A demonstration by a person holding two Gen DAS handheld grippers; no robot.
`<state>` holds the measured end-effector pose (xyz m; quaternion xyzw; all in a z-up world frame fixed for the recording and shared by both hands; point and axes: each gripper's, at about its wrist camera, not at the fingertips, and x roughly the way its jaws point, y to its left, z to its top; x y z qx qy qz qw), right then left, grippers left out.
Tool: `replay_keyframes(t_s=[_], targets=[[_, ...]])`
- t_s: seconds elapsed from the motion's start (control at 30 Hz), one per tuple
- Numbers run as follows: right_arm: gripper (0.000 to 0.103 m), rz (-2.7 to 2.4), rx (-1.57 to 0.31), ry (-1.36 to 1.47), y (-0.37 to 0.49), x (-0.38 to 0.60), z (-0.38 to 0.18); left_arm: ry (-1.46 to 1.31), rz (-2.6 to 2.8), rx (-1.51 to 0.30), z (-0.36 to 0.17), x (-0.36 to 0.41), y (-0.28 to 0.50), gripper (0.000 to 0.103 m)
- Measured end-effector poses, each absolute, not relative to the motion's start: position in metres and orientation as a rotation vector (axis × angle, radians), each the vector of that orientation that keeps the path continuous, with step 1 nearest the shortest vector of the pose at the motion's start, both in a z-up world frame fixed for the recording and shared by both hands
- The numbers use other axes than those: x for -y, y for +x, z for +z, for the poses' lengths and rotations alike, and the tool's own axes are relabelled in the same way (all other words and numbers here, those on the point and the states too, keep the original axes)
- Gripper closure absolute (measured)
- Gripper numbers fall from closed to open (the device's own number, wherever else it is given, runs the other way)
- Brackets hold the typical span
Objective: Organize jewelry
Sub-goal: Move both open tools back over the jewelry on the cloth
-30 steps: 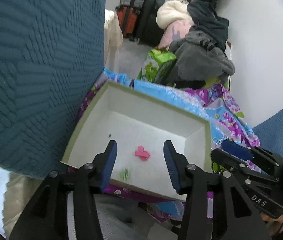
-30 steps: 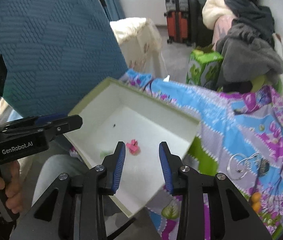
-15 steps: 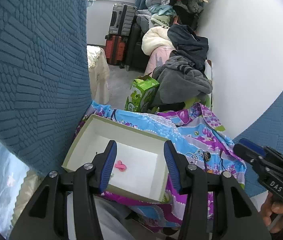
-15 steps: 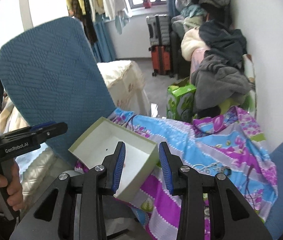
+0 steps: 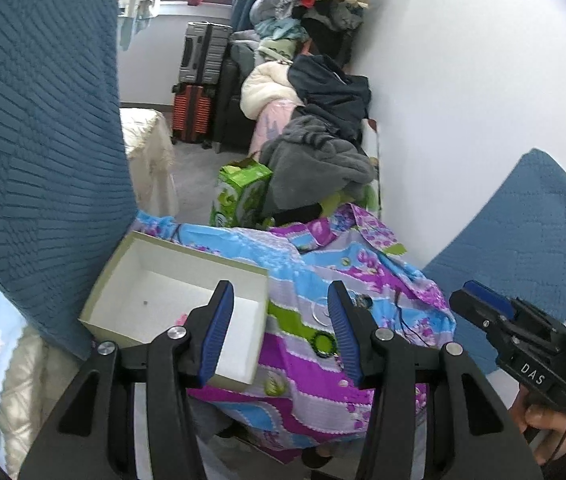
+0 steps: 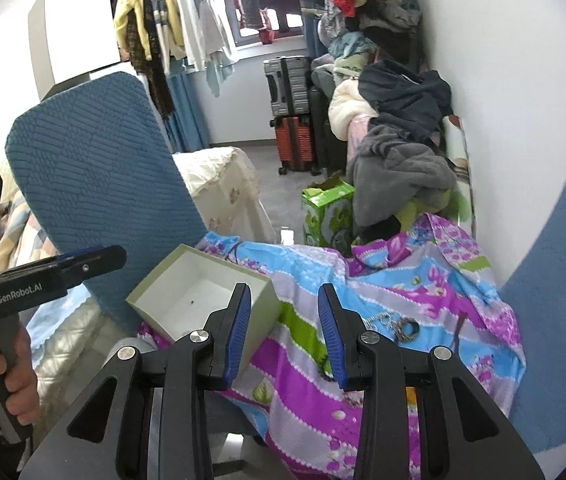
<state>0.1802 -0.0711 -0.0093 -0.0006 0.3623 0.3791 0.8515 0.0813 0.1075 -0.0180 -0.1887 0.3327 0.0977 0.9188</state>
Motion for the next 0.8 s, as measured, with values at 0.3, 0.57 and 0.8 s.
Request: replay_keyframes(t_s=[0.3, 0.57, 0.8], targets=[[0.07, 0.727, -0.758, 0.035, 0.172, 0.121, -0.031, -0.412, 0.177, -0.694, -0.029, -0.074, 0.091, 0.053], [0.07, 0.684, -0.744, 0.05, 0.179, 0.148, -0.053, -0.394, 0.103, -0.725, -0.051, -0.048, 0.108, 0.053], [0.07, 0.599, -0.737, 0.061, 0.193, 0.166, -0.096, -0.429, 0.012, -0.813, -0.102, -0.029, 0.136, 0.054]])
